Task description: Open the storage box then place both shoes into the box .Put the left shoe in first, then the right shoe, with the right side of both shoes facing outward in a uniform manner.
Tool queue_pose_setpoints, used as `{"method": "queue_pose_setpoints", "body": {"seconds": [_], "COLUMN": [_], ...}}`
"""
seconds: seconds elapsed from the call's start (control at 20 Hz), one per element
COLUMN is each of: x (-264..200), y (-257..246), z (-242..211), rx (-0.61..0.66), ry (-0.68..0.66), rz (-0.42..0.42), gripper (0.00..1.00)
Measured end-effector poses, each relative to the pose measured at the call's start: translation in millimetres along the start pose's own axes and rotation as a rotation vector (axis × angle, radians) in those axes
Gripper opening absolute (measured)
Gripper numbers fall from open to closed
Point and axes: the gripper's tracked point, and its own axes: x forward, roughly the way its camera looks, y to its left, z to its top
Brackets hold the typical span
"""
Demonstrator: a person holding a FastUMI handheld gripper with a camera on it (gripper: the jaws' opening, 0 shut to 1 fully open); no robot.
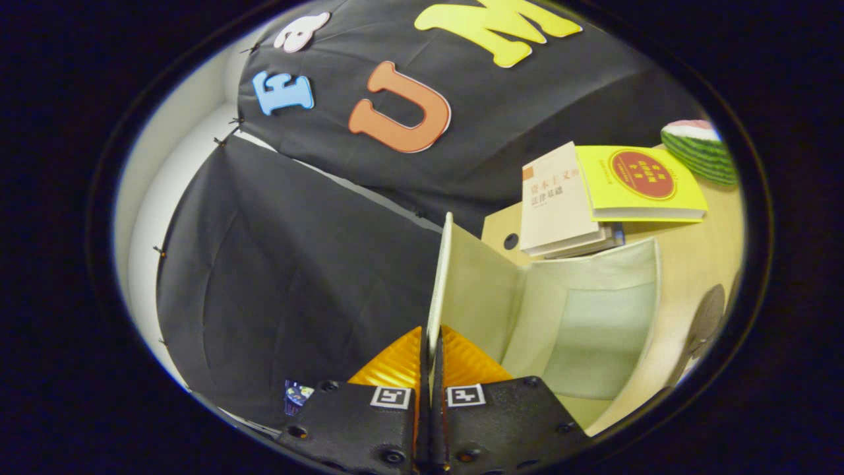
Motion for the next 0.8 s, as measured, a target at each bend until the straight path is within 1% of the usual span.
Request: {"method": "queue_pose_setpoints", "body": {"seconds": [0.15, 0.35, 0.45, 0.5, 0.6, 0.75, 0.8], "x": [19, 53, 69, 75, 80, 80, 76], "y": [9, 27, 40, 43, 47, 33, 32], "z": [-3, -13, -27, -32, -39, -50, -55], "rx": [0.017, 0.007, 0.002, -0.002, -0.058, -0.173, -0.190], "ry": [-0.011, -0.024, -0.004, -0.008, -0.038, -0.052, -0.048], "rz": [0.024, 0.037, 0.048, 0.039, 0.003, -0.104, -0.119], "gripper": [0.08, 0.12, 0.18, 0.31, 0.59, 1.00, 1.00]}}
